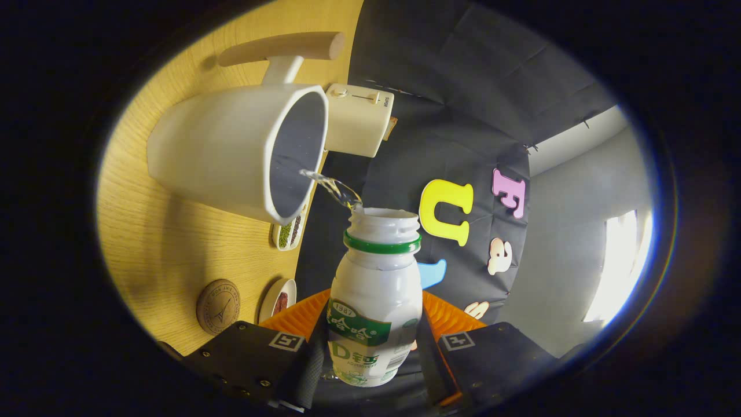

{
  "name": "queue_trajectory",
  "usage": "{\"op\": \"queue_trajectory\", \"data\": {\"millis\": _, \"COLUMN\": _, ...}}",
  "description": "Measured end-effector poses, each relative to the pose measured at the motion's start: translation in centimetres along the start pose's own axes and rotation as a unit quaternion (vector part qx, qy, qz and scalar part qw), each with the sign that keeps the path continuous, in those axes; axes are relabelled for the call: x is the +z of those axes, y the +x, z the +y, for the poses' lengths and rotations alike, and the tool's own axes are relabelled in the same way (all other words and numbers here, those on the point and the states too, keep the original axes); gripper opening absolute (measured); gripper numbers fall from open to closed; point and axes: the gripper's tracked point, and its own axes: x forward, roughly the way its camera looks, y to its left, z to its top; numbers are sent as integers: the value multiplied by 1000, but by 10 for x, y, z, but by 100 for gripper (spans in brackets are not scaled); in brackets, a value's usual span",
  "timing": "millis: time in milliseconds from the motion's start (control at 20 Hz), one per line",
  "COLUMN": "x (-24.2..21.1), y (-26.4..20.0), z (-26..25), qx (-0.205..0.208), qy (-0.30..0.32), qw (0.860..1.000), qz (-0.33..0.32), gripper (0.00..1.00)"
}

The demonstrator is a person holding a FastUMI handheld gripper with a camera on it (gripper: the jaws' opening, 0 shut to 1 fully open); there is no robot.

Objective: Take the bottle from table, then pour the juice into the cup, finally place the bottle on the coaster

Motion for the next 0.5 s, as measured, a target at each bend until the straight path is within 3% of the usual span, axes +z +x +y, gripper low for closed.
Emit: {"op": "queue_trajectory", "data": {"millis": 500, "x": 0, "y": -1, "z": -8, "qx": -5, "qy": -11, "qw": 1000, "qz": -3, "gripper": 71}}
